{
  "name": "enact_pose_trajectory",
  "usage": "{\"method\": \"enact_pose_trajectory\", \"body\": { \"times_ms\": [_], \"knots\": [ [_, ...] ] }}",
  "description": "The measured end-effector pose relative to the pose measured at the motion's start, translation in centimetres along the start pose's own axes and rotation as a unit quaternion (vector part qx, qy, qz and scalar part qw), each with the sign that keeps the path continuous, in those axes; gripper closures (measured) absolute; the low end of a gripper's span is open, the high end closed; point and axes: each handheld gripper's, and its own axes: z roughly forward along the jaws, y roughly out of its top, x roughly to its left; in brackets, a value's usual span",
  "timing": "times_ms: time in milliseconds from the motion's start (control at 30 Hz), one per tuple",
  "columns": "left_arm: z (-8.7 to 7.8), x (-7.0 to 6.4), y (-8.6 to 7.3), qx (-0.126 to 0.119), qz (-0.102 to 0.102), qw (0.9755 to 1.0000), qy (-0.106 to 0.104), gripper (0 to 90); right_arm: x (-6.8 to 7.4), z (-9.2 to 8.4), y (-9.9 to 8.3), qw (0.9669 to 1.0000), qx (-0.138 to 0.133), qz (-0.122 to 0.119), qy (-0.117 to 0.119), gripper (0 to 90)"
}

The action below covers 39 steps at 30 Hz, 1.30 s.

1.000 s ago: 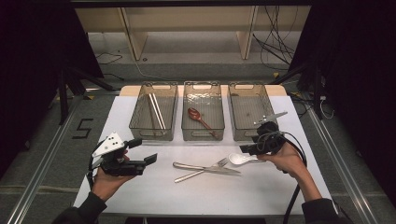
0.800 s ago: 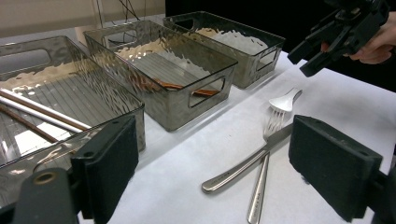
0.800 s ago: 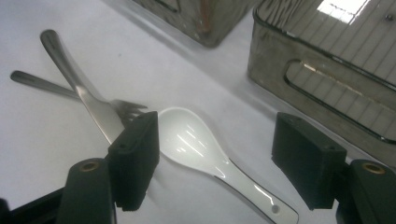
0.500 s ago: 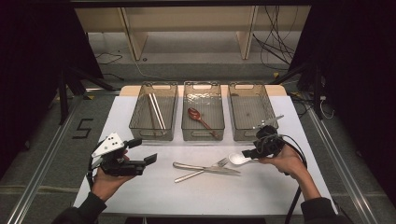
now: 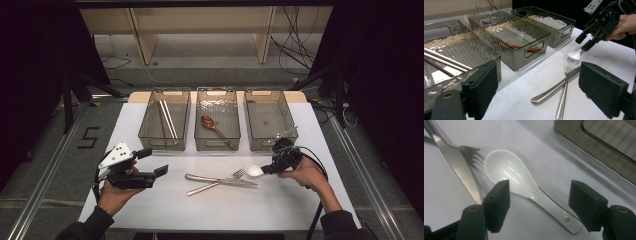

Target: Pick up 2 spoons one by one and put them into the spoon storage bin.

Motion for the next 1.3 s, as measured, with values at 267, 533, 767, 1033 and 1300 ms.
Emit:
{"method": "enact_pose_trajectory", "body": {
  "times_ms": [267, 533, 767, 1033, 1300],
  "knots": [
    [0.1, 0.0, 0.0, 0.002, 0.000, 1.0000, 0.000, 15.6, -0.1, 0.6, -0.1, 0.9996, 0.021, -0.020, -0.004, 36.2],
    [0.1, 0.0, -0.1, 0.003, 0.000, 1.0000, 0.000, 15.6, 0.1, 1.5, 0.0, 0.9977, 0.051, -0.043, -0.010, 45.4],
    [0.1, 0.0, 0.0, 0.003, 0.001, 1.0000, 0.001, 15.6, 0.7, 1.4, -0.1, 0.9956, 0.067, -0.065, -0.011, 61.4],
    [0.1, 0.0, -0.1, 0.005, 0.000, 1.0000, 0.000, 15.6, 1.5, 1.1, -0.2, 0.9909, 0.090, -0.100, -0.010, 70.7],
    [0.1, 0.0, -0.1, 0.006, 0.001, 1.0000, 0.001, 15.6, 2.7, 1.4, -0.2, 0.9828, 0.117, -0.143, -0.006, 78.6]
  ]
}}
